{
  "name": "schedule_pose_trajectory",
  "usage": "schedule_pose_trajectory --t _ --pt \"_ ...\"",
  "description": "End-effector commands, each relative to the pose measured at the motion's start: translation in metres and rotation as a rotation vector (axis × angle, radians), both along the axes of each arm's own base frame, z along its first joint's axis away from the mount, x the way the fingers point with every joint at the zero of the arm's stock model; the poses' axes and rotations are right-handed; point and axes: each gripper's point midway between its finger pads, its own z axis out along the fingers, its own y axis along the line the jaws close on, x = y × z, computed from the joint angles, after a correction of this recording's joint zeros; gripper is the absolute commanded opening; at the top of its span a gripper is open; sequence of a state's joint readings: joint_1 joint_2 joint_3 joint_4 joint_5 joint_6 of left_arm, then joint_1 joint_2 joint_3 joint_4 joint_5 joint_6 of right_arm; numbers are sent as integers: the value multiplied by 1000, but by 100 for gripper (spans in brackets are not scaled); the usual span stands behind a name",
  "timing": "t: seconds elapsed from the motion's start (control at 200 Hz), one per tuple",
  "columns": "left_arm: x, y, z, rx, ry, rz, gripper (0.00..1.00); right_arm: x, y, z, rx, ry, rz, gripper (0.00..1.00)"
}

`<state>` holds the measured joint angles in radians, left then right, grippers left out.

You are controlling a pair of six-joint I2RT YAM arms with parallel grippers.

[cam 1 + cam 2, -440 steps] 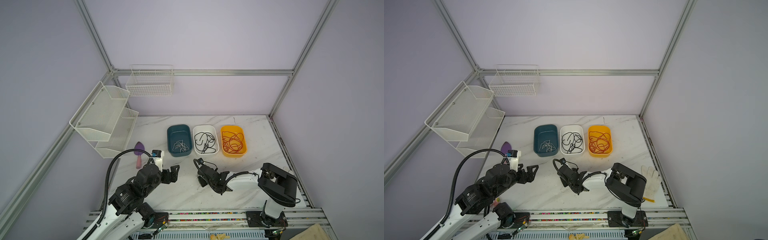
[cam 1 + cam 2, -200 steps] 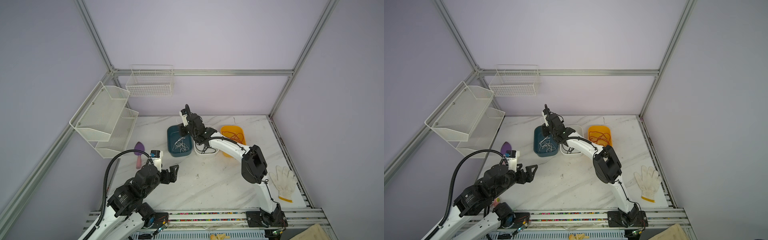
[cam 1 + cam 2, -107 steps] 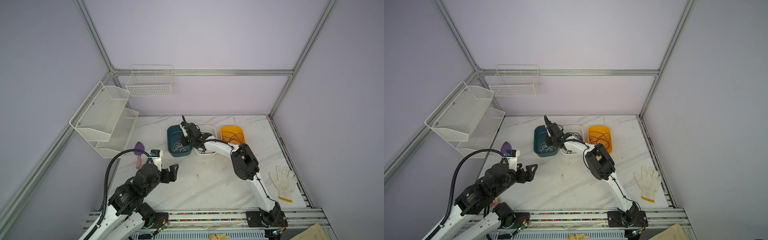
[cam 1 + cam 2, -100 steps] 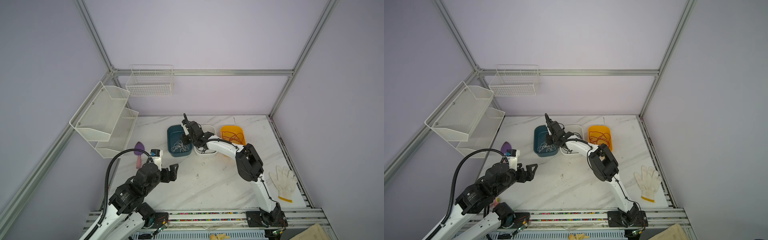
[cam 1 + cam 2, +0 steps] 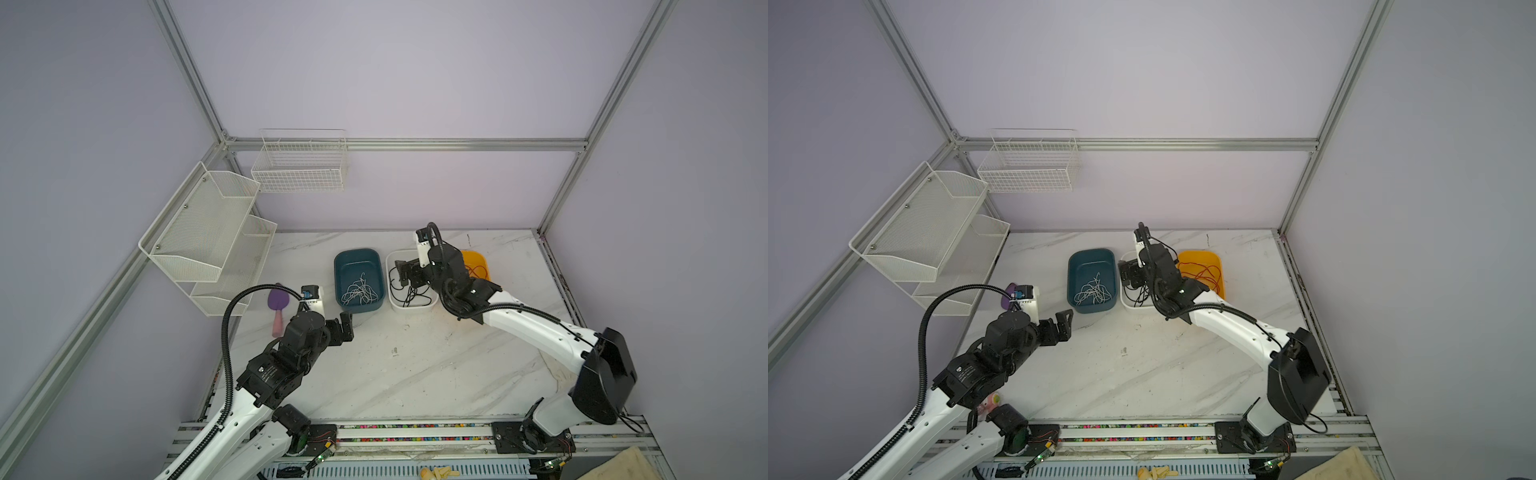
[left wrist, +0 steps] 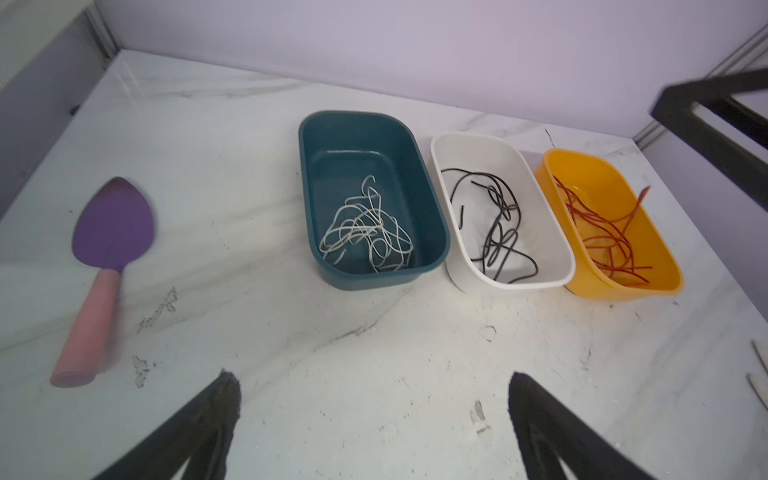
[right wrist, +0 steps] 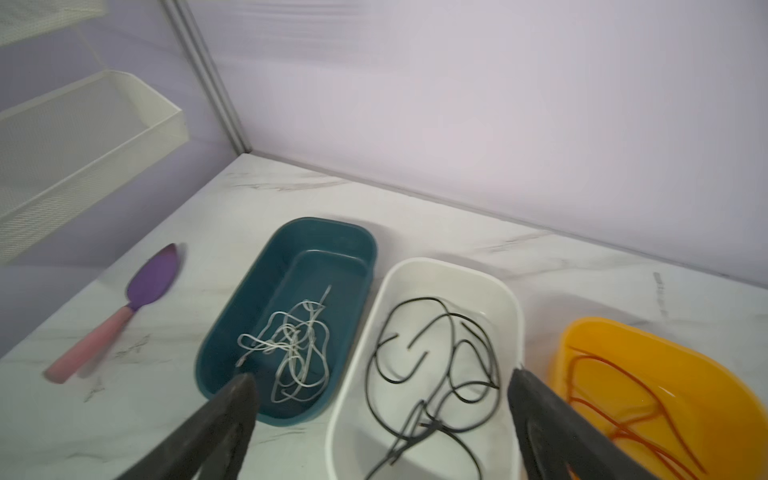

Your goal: Untangle the cables

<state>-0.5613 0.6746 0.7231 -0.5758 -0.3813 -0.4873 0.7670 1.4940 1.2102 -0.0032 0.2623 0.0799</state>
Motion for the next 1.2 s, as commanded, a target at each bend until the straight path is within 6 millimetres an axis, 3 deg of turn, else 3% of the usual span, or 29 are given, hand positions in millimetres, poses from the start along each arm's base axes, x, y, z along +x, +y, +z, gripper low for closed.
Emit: schedule_pose_trajectory --t 0.0,0.24,0.365,0.52,0.615,0.77,0.92,0.97,1.02,1.135,1.16,1.195 --pt "21 23 4 78 -120 136 100 -3 -77 22 6 -123 -253 98" --pt "53 65 -16 171 -113 332 100 -34 -201 6 127 -271 -586 97" --pt "66 92 -31 209 -91 421 100 -35 -245 -12 142 -319 -698 98" --pt "74 131 -49 239 -96 528 100 -15 -287 -47 73 -269 -819 98" --pt "77 146 -56 217 -117 570 100 -9 -292 -59 108 -309 -799 98" --pt "89 155 -72 268 -143 569 100 6 -289 -77 84 -354 -745 98" --pt "102 154 -87 304 -156 535 100 22 -284 -103 50 -381 -694 98" --pt "105 156 -93 320 -153 536 100 25 -283 -101 9 -420 -679 98" --pt "110 157 -90 324 -182 538 100 28 -279 -103 12 -431 -647 98" --pt "126 151 -88 300 -238 493 100 34 -283 -130 18 -407 -634 98" --pt "128 152 -102 310 -210 492 100 32 -287 -127 24 -443 -649 97" --pt "131 153 -104 312 -222 480 100 33 -288 -127 31 -433 -658 97"
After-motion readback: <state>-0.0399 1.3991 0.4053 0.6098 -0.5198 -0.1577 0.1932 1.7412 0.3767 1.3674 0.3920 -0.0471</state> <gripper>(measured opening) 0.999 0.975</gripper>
